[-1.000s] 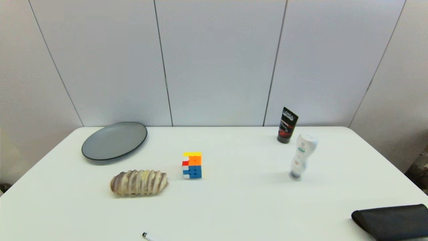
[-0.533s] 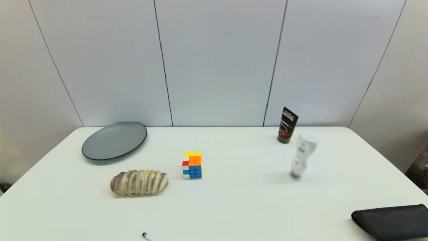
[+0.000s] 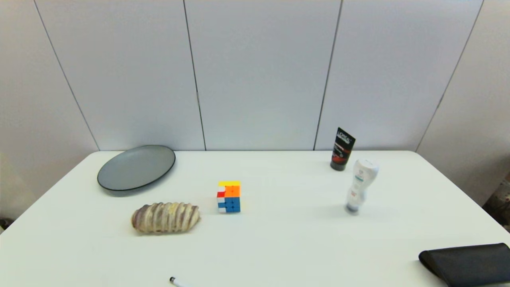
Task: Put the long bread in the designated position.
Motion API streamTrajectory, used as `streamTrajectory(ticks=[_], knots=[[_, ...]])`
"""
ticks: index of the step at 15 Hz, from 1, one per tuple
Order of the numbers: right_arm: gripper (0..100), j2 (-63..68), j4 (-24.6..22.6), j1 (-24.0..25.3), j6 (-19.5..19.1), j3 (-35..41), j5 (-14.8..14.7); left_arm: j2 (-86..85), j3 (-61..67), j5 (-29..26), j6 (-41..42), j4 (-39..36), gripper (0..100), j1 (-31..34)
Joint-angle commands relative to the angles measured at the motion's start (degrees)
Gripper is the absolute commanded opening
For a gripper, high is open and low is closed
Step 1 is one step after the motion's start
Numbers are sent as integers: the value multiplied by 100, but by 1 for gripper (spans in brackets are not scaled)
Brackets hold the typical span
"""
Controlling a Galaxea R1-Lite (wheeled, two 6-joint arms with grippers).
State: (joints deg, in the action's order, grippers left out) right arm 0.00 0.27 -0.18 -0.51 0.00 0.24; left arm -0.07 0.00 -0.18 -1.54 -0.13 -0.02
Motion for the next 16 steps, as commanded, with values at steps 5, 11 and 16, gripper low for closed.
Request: streamTrajectory(ticks=[5, 11, 16], knots=[[100, 0, 0, 1, -2, 0, 2, 570, -176, -17, 31, 128, 100, 2], [100, 0, 0, 1, -2, 0, 2, 3444, -3331, -193, 1305, 3107, 100, -33], [100, 0, 0, 1, -2, 0, 2, 5729, -4298, -755, 2984, 3248, 100, -42]])
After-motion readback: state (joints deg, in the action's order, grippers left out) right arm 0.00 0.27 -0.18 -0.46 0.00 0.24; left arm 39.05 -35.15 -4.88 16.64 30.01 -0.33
